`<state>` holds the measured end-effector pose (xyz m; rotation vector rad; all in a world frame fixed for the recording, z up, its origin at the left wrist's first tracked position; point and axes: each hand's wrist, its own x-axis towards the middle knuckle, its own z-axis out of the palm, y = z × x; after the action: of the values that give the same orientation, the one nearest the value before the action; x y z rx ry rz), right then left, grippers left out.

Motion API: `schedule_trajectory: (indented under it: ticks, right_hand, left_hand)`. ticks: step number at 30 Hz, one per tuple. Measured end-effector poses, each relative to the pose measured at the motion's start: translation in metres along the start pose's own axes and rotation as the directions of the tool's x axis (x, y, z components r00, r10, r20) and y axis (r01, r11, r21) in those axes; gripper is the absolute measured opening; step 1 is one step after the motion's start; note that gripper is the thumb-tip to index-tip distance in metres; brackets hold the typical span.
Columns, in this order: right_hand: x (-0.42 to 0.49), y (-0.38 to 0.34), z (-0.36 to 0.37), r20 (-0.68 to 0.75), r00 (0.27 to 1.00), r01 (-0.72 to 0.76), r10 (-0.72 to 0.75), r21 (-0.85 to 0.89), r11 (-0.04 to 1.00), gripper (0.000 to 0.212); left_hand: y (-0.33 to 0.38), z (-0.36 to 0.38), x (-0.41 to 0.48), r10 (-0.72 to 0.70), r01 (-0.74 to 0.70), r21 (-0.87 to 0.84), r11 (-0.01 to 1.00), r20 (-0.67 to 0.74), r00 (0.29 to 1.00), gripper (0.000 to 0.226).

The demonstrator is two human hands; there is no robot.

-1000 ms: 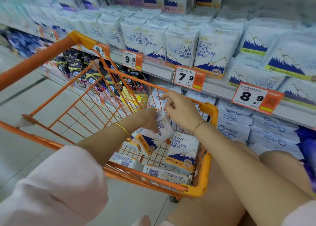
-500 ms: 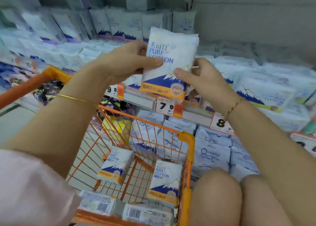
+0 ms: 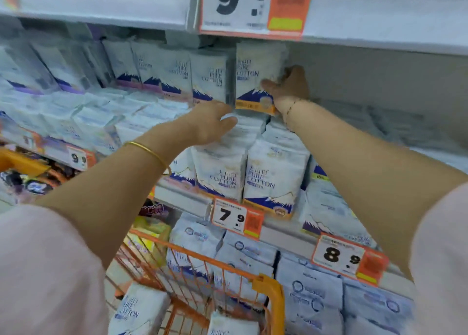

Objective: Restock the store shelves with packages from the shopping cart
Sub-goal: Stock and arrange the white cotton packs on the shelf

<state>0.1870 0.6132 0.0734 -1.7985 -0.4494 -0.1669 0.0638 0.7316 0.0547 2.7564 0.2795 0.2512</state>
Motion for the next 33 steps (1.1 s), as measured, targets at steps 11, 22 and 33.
schedule_trajectory:
  ticks: [11, 22, 33]
  right_hand:
    - [0.052, 0.029, 0.028, 0.045, 0.996, -0.056, 0.073, -0.303, 0.951, 0.046]
    - [0.042, 0.019, 0.027, 0.029, 0.989, -0.12, 0.148, -0.45, 0.885, 0.055]
    - [-0.19, -0.012, -0.012, 0.438, 0.882, 0.135, -0.171, 0.112, 0.984, 0.019]
  left_hand:
    - [-0.013, 0.003, 0.017, 0.004, -0.001, -0.055, 0.999, 0.048, 0.999, 0.048]
    - [-0.014, -0.005, -0.006, -0.02, 0.019, -0.114, 0.993, -0.01, 1.0, 0.044]
    - [-0.011, 0.0, -0.137, -0.169, -0.045, -0.49, 0.871, -0.384, 0.908, 0.013]
